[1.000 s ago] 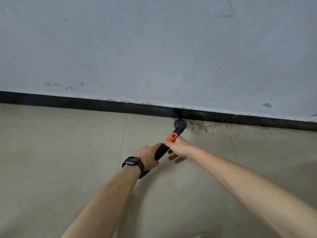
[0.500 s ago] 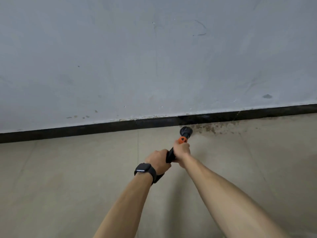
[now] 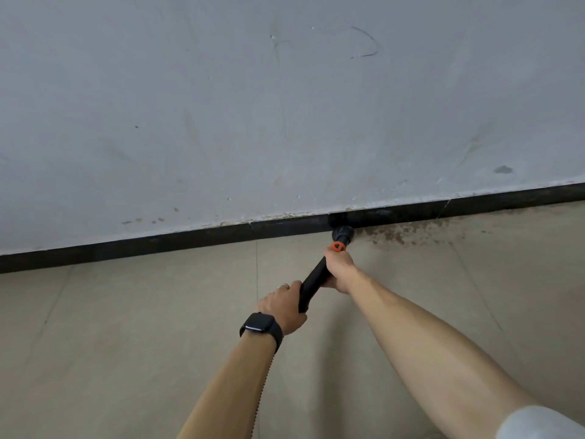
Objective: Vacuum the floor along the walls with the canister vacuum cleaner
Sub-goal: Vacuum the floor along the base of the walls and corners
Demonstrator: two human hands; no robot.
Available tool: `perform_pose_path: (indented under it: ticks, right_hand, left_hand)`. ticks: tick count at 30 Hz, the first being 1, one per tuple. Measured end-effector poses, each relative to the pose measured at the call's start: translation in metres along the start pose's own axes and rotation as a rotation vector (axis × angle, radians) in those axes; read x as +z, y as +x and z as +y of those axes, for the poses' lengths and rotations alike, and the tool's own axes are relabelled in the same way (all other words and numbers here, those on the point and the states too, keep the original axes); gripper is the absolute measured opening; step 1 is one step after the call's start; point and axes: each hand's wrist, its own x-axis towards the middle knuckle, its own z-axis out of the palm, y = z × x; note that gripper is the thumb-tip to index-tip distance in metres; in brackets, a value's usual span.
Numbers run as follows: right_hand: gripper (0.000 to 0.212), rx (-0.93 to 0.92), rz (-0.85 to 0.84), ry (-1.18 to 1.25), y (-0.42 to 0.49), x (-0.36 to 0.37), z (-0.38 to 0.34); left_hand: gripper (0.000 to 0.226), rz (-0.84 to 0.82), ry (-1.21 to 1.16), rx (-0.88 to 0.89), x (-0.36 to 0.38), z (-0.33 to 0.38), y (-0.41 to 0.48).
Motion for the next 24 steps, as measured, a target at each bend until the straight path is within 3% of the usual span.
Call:
perform_pose_path:
  ticks: [10, 18, 24]
  right_hand:
    - [0.032, 0.0, 0.033, 0.058, -0.009, -0.012, -0.001]
    - [0.046, -0.053, 0.361, 0.186, -0.023, -0.047, 0.03]
    - [0.044, -0.133, 0.439, 0.124, -0.023, -0.067, 0.043]
  left_hand:
    - [0.043, -0.016, 0.006, 0.03, -0.002, 0.006, 0.001]
    - [0.054, -0.152, -0.131, 0.136, -0.008, 0.035, 0.005]
    - [0.061, -0.164, -0.259, 0.227, 0.01, 0.051, 0.01]
